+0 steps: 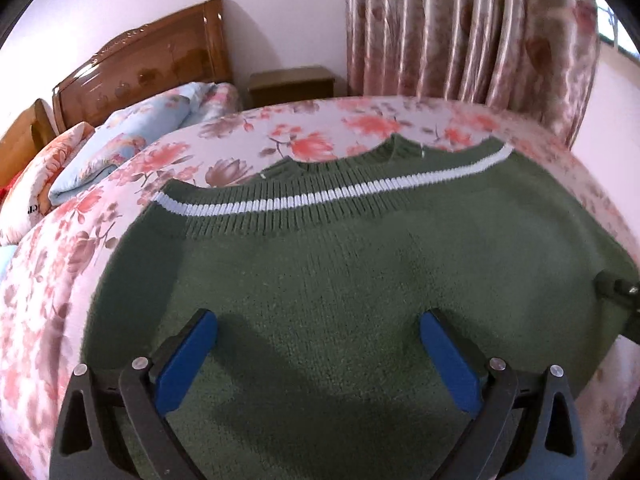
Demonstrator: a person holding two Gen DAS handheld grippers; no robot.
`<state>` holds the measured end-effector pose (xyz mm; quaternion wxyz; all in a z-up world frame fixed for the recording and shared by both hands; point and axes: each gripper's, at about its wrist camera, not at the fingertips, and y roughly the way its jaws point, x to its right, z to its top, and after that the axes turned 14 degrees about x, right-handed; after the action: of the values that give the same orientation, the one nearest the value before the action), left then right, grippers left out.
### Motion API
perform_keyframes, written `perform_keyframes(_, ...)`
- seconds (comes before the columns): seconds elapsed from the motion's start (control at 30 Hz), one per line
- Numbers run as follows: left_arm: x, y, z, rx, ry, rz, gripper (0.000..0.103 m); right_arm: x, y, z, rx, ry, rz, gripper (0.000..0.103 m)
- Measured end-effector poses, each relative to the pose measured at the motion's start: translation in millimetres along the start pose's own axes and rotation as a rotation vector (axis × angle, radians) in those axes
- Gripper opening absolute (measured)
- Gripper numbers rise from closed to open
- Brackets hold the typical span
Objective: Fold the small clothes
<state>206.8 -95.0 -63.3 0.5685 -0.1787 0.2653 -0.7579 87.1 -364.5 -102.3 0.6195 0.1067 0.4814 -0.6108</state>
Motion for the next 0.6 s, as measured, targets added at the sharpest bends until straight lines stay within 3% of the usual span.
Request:
perform_keyframes(0.07, -3.2, -2.1, 5.2, -0.004, -0.014, -0.001, 0.103, -7.4, -2.4, -5.6, 0.049, -0.078, 0.000, 0.027)
perform_keyframes(0.2, -1.4, 6.9, 33.0, 0.003, 0.016, 0.051, 0.103, -12.4, -16.1, -11.7, 0.112, -0.138, 0.019, 0.025)
perform_keyframes(0.3, 8.2, 42.1, 49.5, -0.063, 0.048, 0.093, 0.103, -19.3, -26.7, -15.6, 0.149, -0.179, 0.019, 0.025)
perform_keyframes(0.4, 15.4, 75.9, 46.6, -0.127, 0.066, 0.081, 0.103, -25.0, -37.2, -18.9, 0.176, -0.231, 0.018, 0.025)
perform_keyframes(0.5, 4.8, 70.2, 49.2, -0.116, 0.006, 0.064, 0.103, -28.2, -40.8, -18.7, 0.186, -0.253, 0.018, 0.025)
perform_keyframes(0.6, -4.2, 29.8, 36.7, -0.052, -0.044, 0.033, 0.103, -27.4, -42.1, -18.0, 0.185, -0.256, 0.022, 0.025)
